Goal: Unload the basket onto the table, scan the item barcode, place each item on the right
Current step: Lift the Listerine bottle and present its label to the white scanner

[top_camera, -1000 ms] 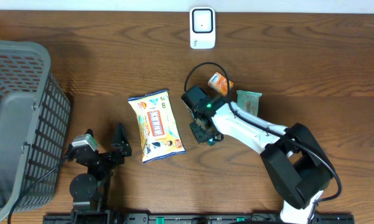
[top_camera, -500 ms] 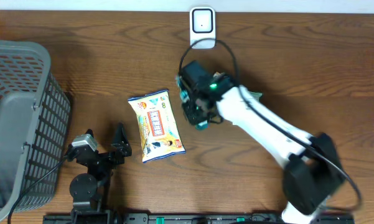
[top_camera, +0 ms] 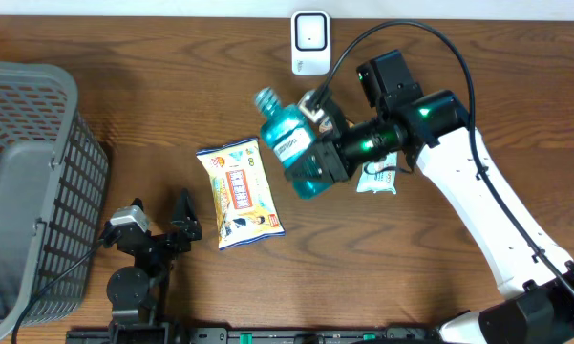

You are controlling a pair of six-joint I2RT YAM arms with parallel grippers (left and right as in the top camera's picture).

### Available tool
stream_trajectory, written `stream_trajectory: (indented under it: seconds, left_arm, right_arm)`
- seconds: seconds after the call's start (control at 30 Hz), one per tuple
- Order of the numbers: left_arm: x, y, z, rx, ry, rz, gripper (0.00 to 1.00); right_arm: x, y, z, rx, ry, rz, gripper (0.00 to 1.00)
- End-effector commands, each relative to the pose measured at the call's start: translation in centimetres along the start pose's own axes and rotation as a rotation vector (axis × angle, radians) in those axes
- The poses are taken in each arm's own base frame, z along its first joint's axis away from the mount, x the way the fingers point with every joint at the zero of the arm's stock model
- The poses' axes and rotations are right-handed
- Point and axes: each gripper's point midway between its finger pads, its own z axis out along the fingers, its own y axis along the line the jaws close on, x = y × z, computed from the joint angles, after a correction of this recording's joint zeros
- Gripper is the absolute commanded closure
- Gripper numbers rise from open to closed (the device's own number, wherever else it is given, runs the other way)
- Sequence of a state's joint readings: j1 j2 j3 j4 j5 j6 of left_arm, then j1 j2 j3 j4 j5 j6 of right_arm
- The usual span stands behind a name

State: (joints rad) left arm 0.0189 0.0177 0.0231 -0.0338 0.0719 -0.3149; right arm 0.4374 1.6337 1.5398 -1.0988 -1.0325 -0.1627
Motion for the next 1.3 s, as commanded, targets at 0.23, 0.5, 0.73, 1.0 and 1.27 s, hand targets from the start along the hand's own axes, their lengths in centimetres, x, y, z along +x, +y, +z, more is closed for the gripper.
stream_trajectory:
  seconds: [0.23,0.5,0.73,1.0,1.27]
  left_arm:
    - [1.4,0.5,0.1,-0.01,0.042,0.001,0.03]
    - [1.4,0.5,0.1,-0.01,0.042,0.001,0.03]
    - [1.4,0.5,0.1,-0.01,0.042,0.001,0.03]
    - [1.4,0.5,0.1,-0.01,0.042,0.001,0.03]
    - [1.4,0.5,0.1,-0.01,0.042,0.001,0.03]
  right_arm:
    - [-0.2,5.5,-1.0,-0.278,-0.064,-0.22,0.99]
    - [0.3,-4.7,-0.9,0.296,0.037,-0.018,0.99]
    - [-3.6,-12.6,0.2,0.466,-0.095,0.117,0.99]
    - [-10.0,-17.4,0.6,0.224,-0.336,0.124,0.99]
    - [-14.3,-22.9,-2.3,0.151,-0.573,0.194,0.99]
